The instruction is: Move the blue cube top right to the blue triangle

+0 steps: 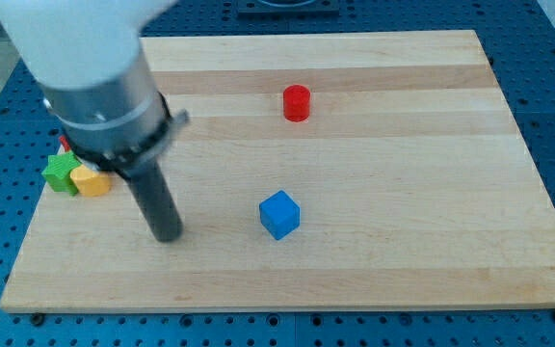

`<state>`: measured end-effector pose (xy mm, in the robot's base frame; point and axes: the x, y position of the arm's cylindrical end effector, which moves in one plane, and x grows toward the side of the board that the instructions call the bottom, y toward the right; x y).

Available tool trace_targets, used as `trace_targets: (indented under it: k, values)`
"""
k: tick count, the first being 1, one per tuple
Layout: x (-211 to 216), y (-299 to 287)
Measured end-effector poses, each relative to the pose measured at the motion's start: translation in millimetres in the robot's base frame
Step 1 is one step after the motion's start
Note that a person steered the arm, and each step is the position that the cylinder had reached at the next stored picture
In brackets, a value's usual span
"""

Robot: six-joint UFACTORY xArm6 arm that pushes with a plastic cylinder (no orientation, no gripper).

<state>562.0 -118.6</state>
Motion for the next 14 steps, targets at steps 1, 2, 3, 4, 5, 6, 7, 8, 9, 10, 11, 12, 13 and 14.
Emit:
trace_targets:
  k: [1,2,3,4,5,6,7,8,9,10,11,12,13,14]
  values:
    - [45.1,77.4]
    - [23.1,159.6]
    - [-11.7,158.3]
    - [-27.5,115.3]
    - [-48.3,69.8]
    - [-67.4,42.8]
    - [-88.7,20.6]
    - [-101.0,-3.3]
    - [-105.9,-12.6]
    - [-106.0,-12.6]
    - [-111.8,-12.7]
    - [-114.4,-14.8]
    - [-114.3,-11.7]
    - [-107.6,68.9]
